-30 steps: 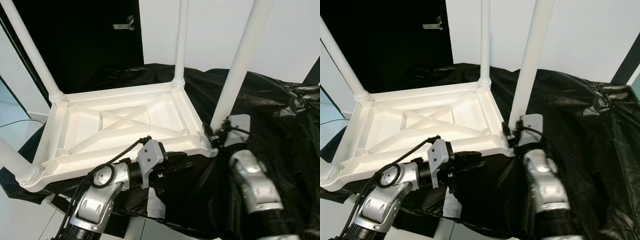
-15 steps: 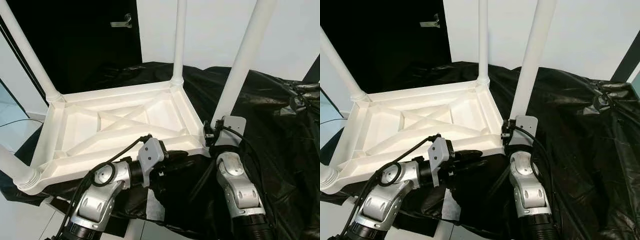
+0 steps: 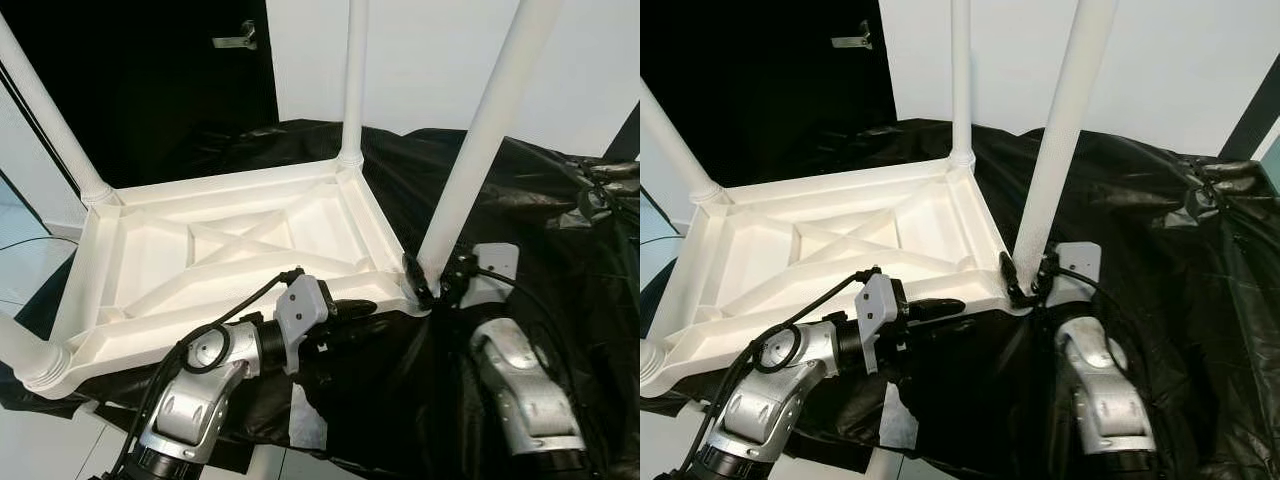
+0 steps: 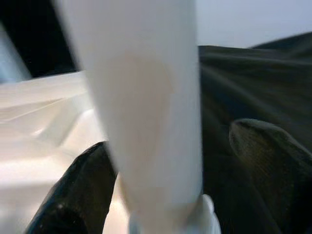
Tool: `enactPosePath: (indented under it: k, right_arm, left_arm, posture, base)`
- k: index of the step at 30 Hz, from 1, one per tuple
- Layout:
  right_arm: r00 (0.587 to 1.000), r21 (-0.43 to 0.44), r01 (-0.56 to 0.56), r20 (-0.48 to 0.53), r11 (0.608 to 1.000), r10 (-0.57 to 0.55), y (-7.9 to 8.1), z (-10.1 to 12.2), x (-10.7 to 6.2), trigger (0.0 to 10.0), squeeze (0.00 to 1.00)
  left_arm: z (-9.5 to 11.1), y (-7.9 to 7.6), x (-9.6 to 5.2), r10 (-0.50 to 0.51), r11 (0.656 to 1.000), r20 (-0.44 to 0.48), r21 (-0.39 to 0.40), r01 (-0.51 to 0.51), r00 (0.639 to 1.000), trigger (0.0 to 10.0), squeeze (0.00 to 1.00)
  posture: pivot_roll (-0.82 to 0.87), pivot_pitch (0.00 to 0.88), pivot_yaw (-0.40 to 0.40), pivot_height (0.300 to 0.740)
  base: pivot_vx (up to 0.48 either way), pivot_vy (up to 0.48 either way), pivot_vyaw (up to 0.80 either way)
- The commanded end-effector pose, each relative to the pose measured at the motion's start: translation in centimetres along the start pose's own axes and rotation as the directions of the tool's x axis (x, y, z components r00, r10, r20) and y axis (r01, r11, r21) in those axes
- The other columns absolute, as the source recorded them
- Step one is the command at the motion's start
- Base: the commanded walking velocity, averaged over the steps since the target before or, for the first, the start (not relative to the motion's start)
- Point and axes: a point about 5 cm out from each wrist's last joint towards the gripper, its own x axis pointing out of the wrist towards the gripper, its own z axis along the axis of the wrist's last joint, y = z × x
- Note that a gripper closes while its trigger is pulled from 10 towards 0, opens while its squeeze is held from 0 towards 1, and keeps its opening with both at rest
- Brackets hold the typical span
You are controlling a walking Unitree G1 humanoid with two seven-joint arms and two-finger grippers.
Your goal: Building children table
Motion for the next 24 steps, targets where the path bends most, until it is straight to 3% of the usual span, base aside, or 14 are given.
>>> enactPosePath:
  k: [1, 6, 10, 16, 20, 21, 22, 24]
  right_arm:
    - [0.994, 0.007, -0.107, 0.010, 0.994, 0.107, -0.7, 0.1, -0.2, 10.0, 0.00]
    - [0.978, 0.004, -0.207, -0.016, 0.978, 0.207, -1.7, 0.1, 0.1, 10.0, 0.00]
    - [0.949, -0.027, -0.309, -0.064, 0.951, 0.307, -2.6, 0.1, 1.3, 10.0, 0.00]
    - [0.889, -0.099, -0.452, -0.130, 0.887, 0.439, -2.4, -0.1, 4.0, 10.0, 0.00]
    - [0.879, -0.111, -0.472, -0.140, 0.874, 0.457, -2.3, -0.2, 4.5, 10.0, 0.00]
    - [0.869, -0.119, -0.489, -0.150, 0.864, 0.471, -2.2, -0.3, 4.8, 3.2, 0.00]
    - [0.858, -0.121, -0.508, -0.161, 0.853, 0.489, -2.2, -0.4, 5.0, 0.0, 0.00]
    - [0.851, -0.118, -0.519, -0.165, 0.847, 0.499, -2.3, -0.5, 5.0, 0.0, 0.00]
  left_arm:
    - [0.0, 0.4, -0.1, 0.062, 0.998, -0.002, -0.006, -0.063, 0.998, 10.0, 0.00]
    - [-0.1, 0.5, -0.1, 0.063, 0.998, -0.002, -0.005, -0.063, 0.998, 10.0, 0.00]
    - [0.0, 0.6, 0.0, 0.062, 0.998, -0.001, -0.001, -0.062, 0.998, 10.0, 0.00]
    - [0.1, 1.0, -0.2, 0.069, 0.998, 0.000, 0.012, -0.069, 0.998, 10.0, 0.00]
    - [0.1, 1.0, -0.2, 0.071, 0.997, 0.001, 0.013, -0.071, 0.997, 10.0, 0.00]
    - [0.1, 1.1, -0.2, 0.074, 0.997, 0.002, 0.015, -0.074, 0.997, 10.0, 0.00]
    - [0.1, 1.1, -0.2, 0.080, 0.997, 0.002, 0.018, -0.080, 0.997, 10.0, 0.00]
    - [0.1, 1.1, -0.2, 0.087, 0.996, 0.001, 0.019, -0.087, 0.996, 10.0, 0.00]
  posture:
    - [-0.03, 0.000, -0.003, 0.740]
    - [-0.03, 0.000, -0.002, 0.740]
    - [-0.02, 0.000, 0.000, 0.740]
    - [-0.01, 0.000, -0.005, 0.740]
    - [0.00, 0.000, -0.007, 0.740]
    - [0.00, 0.000, -0.011, 0.740]
    - [0.01, 0.000, -0.021, 0.740]
    - [0.01, 0.000, -0.023, 0.740]
  base:
    - [0.000, 0.000, 0.00]
    - [0.000, 0.000, 0.00]
    - [0.000, 0.000, 0.00]
    - [0.000, 0.000, 0.00]
    - [0.000, 0.000, 0.00]
    - [0.000, 0.000, 0.00]
    - [0.000, 0.000, 0.00]
    - [0.000, 0.000, 0.00]
